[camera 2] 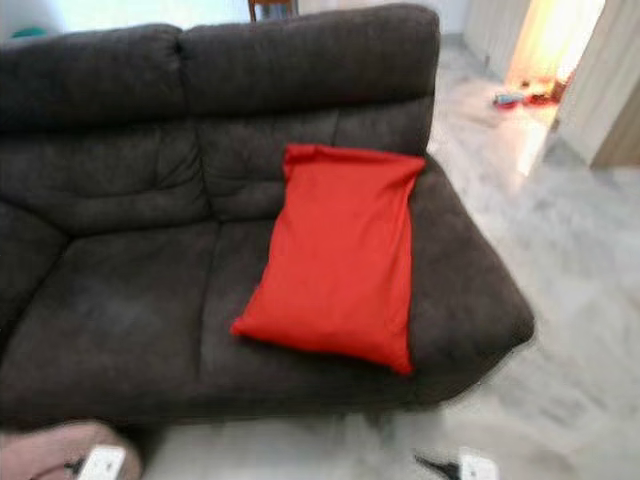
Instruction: Move the pillow to the sofa from floor
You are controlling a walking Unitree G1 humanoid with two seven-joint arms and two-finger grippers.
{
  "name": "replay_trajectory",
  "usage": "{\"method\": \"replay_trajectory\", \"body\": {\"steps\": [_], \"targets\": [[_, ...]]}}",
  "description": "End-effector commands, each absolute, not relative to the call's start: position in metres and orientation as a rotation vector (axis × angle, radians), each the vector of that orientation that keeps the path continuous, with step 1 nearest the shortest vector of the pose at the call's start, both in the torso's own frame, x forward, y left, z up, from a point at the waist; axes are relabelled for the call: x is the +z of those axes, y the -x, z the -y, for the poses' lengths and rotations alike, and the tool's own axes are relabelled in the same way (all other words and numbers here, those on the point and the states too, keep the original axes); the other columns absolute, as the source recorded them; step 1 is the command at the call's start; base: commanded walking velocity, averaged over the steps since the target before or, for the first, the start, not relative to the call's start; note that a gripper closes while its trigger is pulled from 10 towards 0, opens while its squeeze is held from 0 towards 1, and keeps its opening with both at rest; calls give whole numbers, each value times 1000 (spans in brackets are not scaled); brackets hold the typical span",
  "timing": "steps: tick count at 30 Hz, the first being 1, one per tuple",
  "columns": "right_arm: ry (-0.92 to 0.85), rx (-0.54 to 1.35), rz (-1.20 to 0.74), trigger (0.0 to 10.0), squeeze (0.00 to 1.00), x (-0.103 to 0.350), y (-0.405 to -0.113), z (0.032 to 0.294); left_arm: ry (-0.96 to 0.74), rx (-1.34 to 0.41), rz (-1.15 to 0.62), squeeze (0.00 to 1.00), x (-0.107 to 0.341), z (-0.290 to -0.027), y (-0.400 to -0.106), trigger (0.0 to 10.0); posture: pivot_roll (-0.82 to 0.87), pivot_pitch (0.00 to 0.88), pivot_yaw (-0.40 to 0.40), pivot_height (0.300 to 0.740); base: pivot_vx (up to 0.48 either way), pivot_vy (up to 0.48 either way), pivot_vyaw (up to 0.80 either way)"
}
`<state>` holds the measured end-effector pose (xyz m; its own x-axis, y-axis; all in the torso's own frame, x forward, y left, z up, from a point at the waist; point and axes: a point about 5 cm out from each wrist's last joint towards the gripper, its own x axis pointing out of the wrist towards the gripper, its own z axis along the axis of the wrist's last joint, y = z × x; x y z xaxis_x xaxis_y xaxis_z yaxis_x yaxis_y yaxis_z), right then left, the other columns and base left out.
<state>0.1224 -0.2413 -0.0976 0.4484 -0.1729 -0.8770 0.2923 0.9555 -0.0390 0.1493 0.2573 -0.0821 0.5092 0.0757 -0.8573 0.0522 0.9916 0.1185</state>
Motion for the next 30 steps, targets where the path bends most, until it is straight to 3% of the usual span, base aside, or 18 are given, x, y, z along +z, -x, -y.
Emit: {"method": "replay_trajectory", "body": {"steps": [1, 17, 23, 30], "targets": [[-134, -266, -1064, 10000, 0, -98, -127, 233, -149, 40, -1049, 0, -80, -267, -146, 10000, -48, 0, 48, 740, 0, 394, 0], [-111, -234, -1063, 10000, 0, -98, -128, 233, -143, 47, -1049, 0, -80, -267, -146, 10000, -43, 3, 45, 740, 0, 393, 0], [-109, -219, -1063, 10000, 0, -97, -129, 233, -139, 49, -1048, 0, -80, -267, -146, 10000, -41, 6, 44, 740, 0, 395, 611], [-124, -231, -1062, 10000, 0, -98, -129, 232, -138, 51, -1047, 0, -80, -267, -146, 10000, -42, 11, 44, 740, 0, 395, 0]]}}
